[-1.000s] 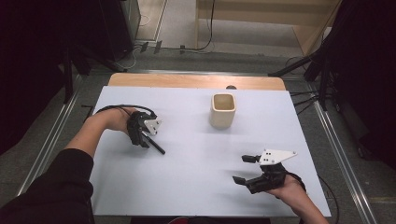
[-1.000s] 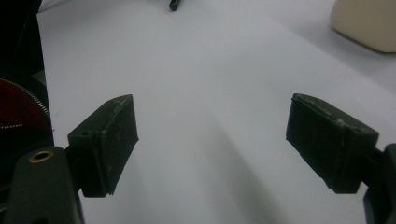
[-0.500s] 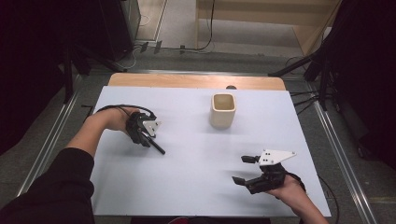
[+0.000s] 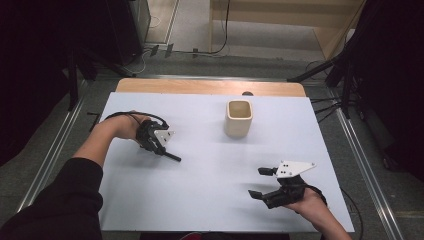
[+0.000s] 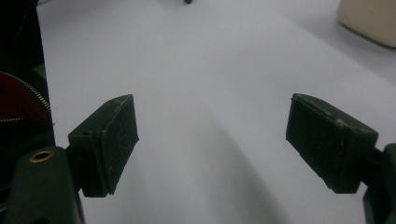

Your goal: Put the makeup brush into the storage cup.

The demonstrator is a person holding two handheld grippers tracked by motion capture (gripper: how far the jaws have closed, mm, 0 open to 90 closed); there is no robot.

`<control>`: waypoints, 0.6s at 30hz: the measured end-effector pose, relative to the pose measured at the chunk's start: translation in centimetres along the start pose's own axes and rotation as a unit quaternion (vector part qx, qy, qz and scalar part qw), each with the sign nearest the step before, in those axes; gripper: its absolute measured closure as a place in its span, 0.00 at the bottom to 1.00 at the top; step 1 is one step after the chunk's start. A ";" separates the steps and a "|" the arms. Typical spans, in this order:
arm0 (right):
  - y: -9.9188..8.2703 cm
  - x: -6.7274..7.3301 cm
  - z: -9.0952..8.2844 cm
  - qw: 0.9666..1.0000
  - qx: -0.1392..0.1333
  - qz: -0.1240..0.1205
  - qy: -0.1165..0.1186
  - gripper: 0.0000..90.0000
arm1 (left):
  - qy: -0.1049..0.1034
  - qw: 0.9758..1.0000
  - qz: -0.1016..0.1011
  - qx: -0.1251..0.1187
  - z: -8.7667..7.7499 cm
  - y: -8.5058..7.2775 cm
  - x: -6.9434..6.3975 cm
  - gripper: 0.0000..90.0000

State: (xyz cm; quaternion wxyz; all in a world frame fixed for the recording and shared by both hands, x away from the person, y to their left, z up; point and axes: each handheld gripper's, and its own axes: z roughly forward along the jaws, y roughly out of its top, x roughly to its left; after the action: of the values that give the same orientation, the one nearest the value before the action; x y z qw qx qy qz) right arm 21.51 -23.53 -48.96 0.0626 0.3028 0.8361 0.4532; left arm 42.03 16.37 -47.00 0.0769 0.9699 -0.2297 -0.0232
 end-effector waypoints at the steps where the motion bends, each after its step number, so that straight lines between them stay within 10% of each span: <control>1: 0.0 0.0 0.0 1.000 0.000 0.001 0.000 0.20 | 0.000 1.000 0.000 0.000 0.0 0.0 0.0 0.88; 10: 0.0 0.0 0.0 1.000 -0.002 0.001 0.001 0.20 | 0.016 0.999 -0.034 -0.016 -1.6 0.2 -0.4 0.88; 18: 0.0 0.0 -0.1 1.000 -0.004 0.003 -0.001 0.20 | 0.006 0.992 -0.113 -0.058 -3.2 0.7 -0.7 0.88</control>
State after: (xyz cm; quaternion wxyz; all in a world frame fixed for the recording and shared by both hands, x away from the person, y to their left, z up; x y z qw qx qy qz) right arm 21.48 -23.57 -48.87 0.0638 0.3053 0.8335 0.4561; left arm 41.36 16.46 -43.68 0.1308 0.9837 -0.1169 -0.0394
